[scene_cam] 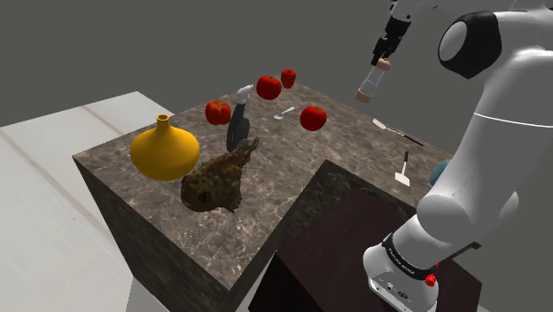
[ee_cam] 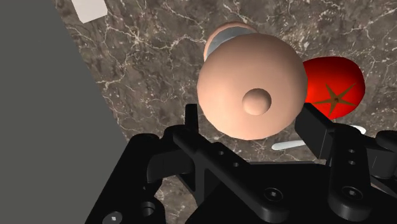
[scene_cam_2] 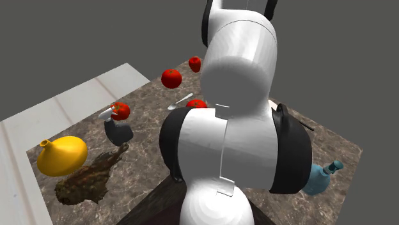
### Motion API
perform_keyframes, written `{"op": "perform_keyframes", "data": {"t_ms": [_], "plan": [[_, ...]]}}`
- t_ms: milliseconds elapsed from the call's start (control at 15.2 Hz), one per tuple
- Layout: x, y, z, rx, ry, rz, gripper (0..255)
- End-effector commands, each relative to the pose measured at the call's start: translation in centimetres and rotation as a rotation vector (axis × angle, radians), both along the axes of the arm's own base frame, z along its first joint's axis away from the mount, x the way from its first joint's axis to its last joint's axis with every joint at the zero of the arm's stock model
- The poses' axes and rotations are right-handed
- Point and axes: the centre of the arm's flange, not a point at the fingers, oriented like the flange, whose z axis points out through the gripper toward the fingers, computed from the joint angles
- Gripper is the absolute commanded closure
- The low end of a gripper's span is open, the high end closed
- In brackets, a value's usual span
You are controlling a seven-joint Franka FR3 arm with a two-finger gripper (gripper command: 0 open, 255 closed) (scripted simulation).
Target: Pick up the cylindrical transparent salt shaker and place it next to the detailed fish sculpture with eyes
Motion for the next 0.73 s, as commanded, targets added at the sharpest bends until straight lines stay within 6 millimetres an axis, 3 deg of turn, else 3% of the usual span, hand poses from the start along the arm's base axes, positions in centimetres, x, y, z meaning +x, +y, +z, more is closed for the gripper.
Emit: {"op": "perform_keyframes", "data": {"t_ms": [0, 660], "plan": [[0.1, 0.1, 1.1, 0.0, 0.0, 0.0, 255], [0.1, 0.1, 6.4, 0.0, 0.0, 0.0, 255]]}}
